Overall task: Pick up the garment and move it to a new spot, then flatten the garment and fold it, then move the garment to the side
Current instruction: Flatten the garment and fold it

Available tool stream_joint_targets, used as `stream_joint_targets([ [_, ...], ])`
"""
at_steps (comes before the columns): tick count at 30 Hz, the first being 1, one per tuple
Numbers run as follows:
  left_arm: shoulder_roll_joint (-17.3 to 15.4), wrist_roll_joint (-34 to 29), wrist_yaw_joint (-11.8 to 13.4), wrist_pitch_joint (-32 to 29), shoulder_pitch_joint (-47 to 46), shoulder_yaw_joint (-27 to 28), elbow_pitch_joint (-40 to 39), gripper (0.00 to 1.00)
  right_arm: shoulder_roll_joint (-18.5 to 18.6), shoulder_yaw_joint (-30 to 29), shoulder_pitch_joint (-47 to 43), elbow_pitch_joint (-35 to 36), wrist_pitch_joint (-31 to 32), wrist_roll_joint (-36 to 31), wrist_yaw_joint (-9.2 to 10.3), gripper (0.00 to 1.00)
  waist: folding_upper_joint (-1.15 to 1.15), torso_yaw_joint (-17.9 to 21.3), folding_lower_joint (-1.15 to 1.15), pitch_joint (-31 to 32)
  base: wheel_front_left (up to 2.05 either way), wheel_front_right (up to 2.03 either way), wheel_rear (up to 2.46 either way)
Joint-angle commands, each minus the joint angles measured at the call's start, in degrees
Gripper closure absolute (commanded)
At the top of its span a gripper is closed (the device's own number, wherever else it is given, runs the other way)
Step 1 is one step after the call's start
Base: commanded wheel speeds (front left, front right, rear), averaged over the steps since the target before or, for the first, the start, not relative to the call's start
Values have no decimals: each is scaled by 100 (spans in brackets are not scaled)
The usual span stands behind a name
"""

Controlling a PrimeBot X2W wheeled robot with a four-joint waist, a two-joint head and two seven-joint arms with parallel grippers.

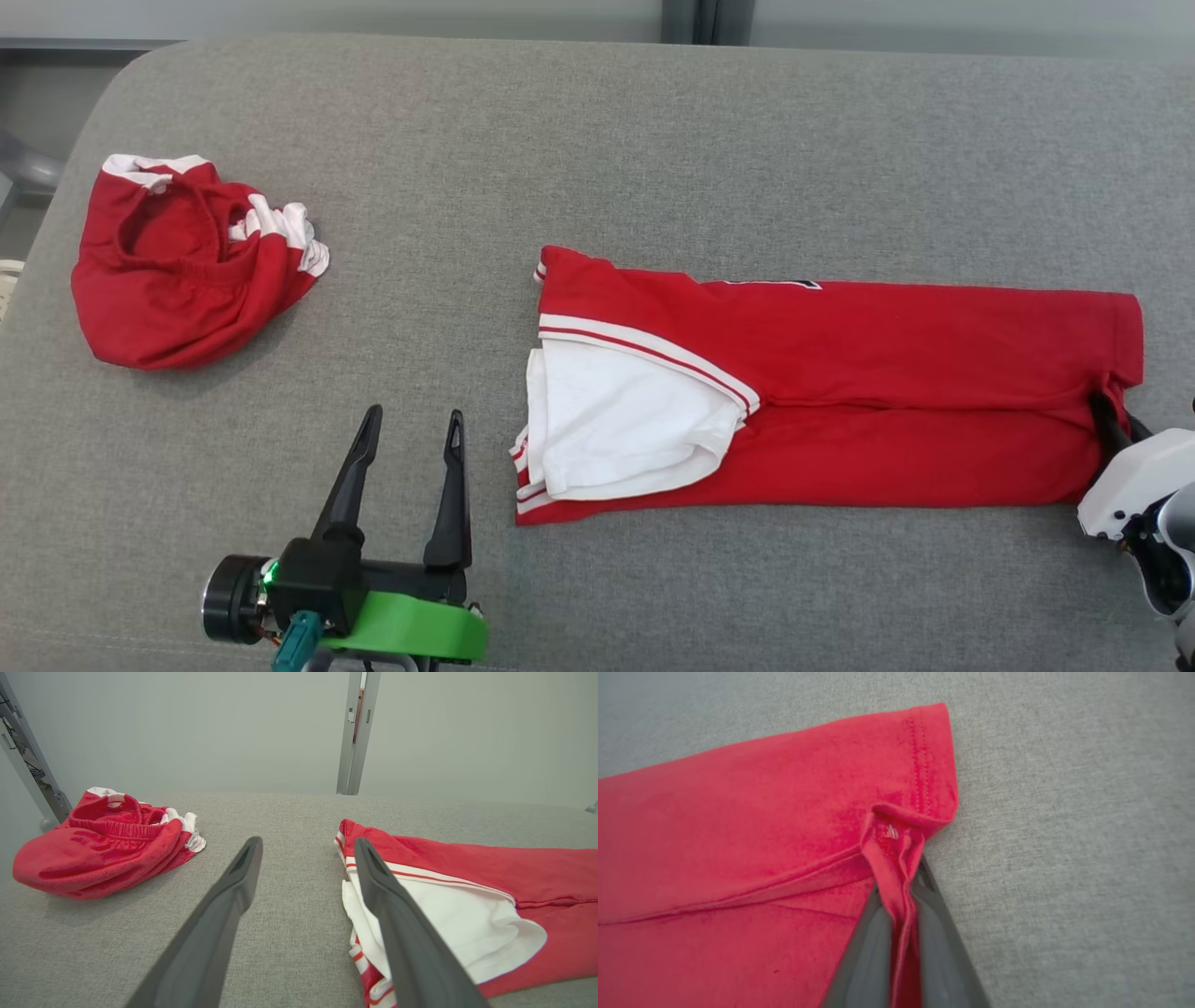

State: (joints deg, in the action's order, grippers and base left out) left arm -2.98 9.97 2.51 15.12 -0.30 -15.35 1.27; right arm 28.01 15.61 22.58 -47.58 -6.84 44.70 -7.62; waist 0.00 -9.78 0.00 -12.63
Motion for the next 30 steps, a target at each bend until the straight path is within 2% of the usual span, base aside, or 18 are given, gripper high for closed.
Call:
stream_joint_targets([
  [1,3,-54,-16,2,73,33,-24,0,126,49,-97,-66,-31,-61,25,100,0,56,0,9,0,0,0],
  [11,7,-130,-24,2,174,167,-27,0,1112,284,150,106,-251,-599,20,100,0,309,0,180,0,0,0],
  [16,8,-163,-44,2,203,197,2,0,1333,305,304,547,-111,-792,19,100,0,365,0,233,0,0,0],
  [24,7,-4,-84,2,260,123,132,0,1216,163,88,2076,585,-1132,18,100,0,293,0,324,0,0,0],
  [30,7,40,-101,2,238,88,218,0,709,-249,-478,3575,1327,-1603,18,100,0,108,0,352,0,0,0],
])
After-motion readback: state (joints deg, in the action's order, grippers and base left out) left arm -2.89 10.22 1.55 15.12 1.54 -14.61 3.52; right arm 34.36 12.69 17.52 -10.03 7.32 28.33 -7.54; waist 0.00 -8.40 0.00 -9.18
